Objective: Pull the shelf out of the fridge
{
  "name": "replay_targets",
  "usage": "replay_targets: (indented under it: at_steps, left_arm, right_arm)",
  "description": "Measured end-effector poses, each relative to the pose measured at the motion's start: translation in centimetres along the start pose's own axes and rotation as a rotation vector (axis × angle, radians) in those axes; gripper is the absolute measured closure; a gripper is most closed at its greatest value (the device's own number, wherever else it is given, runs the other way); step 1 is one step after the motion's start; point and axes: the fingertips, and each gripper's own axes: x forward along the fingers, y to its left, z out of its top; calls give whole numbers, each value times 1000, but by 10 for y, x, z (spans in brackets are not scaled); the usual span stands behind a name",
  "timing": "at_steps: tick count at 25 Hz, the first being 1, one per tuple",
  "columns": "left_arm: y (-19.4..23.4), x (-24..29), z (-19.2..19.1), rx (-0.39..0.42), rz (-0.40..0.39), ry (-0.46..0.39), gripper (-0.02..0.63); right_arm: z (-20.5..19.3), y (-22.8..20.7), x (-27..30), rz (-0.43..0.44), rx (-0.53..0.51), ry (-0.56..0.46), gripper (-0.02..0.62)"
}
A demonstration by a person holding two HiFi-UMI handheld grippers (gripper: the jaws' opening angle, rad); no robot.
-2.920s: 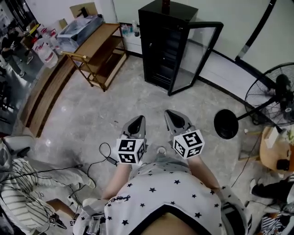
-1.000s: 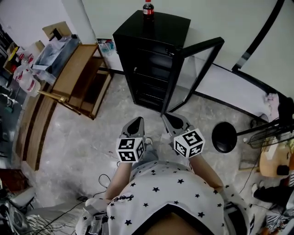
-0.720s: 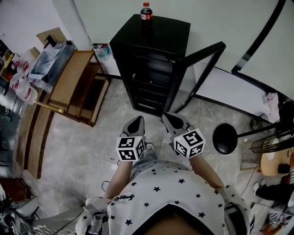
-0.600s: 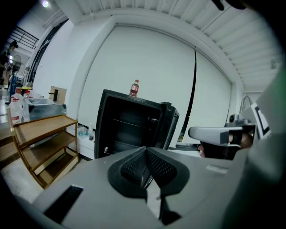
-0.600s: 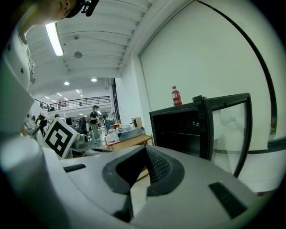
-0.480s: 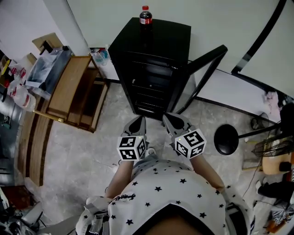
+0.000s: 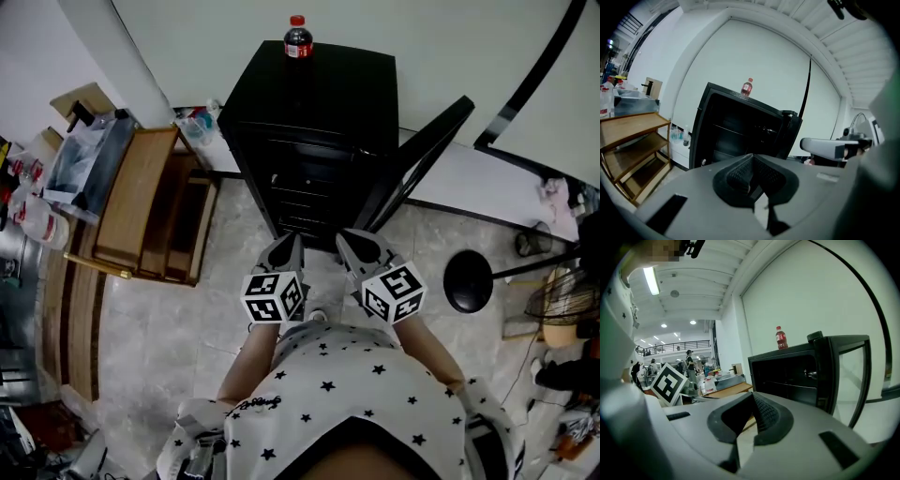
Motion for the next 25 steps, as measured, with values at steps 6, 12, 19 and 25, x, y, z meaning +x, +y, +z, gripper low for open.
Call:
replay_targets:
  at_steps: [6,12,19,25]
  left_arm:
    - [19,30,6,-125,-61,-28,594]
    - [33,57,19,-326,-131,-92,594]
    - [46,96,28,-492,-156,-152,594]
    - [51,128,39,-621,-173,-221,594]
  right_arm:
    - [-1,-5,12,-25,0,13,603]
    - [-4,-8,14,-41,-2,38,603]
    - [-3,-16,21,-18,-1,42,603]
    - [-2,-30,21,6,-21,52,603]
